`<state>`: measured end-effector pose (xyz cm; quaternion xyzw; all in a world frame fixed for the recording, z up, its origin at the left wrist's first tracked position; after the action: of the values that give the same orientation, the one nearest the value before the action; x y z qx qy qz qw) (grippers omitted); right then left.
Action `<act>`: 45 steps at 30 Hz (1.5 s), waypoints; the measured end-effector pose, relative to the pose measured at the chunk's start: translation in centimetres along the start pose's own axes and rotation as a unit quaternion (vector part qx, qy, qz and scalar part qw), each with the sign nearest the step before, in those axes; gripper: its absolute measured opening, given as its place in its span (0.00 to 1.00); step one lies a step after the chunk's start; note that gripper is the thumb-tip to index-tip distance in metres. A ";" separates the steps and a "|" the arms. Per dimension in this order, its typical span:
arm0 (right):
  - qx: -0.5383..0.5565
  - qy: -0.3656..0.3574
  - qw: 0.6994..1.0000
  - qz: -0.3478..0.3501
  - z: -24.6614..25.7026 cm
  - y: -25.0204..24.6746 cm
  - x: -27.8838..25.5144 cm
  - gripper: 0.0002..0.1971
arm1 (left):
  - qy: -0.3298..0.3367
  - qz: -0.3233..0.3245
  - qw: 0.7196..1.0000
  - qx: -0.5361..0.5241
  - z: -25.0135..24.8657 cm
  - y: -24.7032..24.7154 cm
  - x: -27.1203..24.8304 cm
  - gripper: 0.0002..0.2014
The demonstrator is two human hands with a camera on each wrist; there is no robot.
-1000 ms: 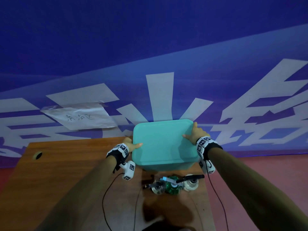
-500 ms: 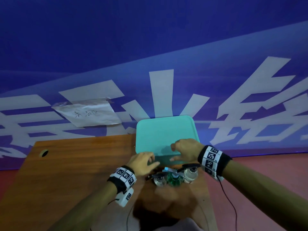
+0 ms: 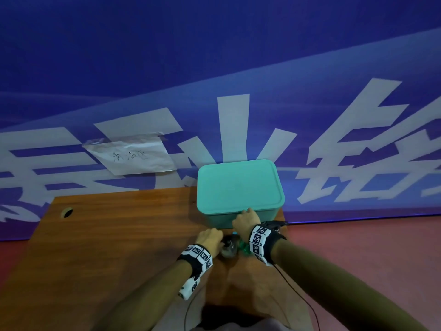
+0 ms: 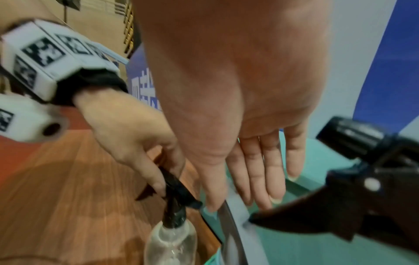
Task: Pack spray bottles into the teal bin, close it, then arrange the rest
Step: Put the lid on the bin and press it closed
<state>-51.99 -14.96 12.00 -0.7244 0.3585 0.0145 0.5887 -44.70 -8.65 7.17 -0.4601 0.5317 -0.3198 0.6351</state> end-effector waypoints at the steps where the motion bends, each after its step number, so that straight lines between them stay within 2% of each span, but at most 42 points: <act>1: 0.006 0.007 1.000 0.000 0.0 0.3 0.3 0.15 | -0.001 -0.005 1.000 0.003 0.3 0.0 -0.3 0.13; 6: 0.005 0.010 1.000 -0.003 0.8 0.9 0.9 0.13 | -0.016 -0.005 1.000 0.009 2.6 0.5 -2.2 0.14; 9: -0.023 -0.011 1.000 -0.019 2.1 0.5 0.5 0.12 | -0.047 0.001 0.999 0.006 4.7 0.6 -3.9 0.13; 13: 0.002 -0.042 0.999 -0.033 4.2 -0.7 0.4 0.11 | -0.093 0.007 0.995 -0.020 8.2 0.0 -6.1 0.13; 18: 0.013 -0.079 0.995 -0.058 8.7 -2.9 1.6 0.13 | -0.154 -0.014 0.987 -0.049 13.8 -0.1 -9.2 0.09; 22: 0.046 -0.080 0.993 -0.078 12.1 -5.3 3.5 0.18 | -0.190 -0.017 0.979 -0.066 18.8 -0.1 -11.1 0.07; 27: 0.135 -0.055 0.985 -0.093 15.1 -8.6 6.8 0.20 | -0.184 -0.025 0.981 -0.057 24.9 -0.3 -12.2 0.06; 31: 0.153 -0.050 0.981 -0.106 17.8 -10.7 10.1 0.22 | -0.186 -0.028 0.979 -0.073 30.2 0.4 -11.8 0.07; 34: 0.149 -0.035 0.983 -0.103 19.1 -11.9 12.8 0.25 | -0.183 -0.026 0.980 -0.078 33.9 0.8 -10.9 0.05; 39: 0.162 -0.005 0.982 -0.094 20.1 -13.9 16.5 0.21 | -0.166 -0.031 0.984 -0.065 39.0 0.9 -9.0 0.05; 45: 0.217 0.020 0.972 -0.091 20.9 -14.9 20.0 0.25 | -0.139 -0.004 0.990 -0.033 42.9 1.7 -5.3 0.08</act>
<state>-20.76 -6.25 9.30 -0.6092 0.2972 -0.1320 0.7233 -4.51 7.22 8.17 -0.5230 0.4465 -0.2375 0.6861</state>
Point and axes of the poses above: each hand's wrist, its own x-axis towards the middle knuckle, its own y-axis out of the palm, z = x × y, the point moved 9 cm from there along x, towards the middle knuckle, and after that the axes turned 6 degrees about -z, right-handed, at the moved point
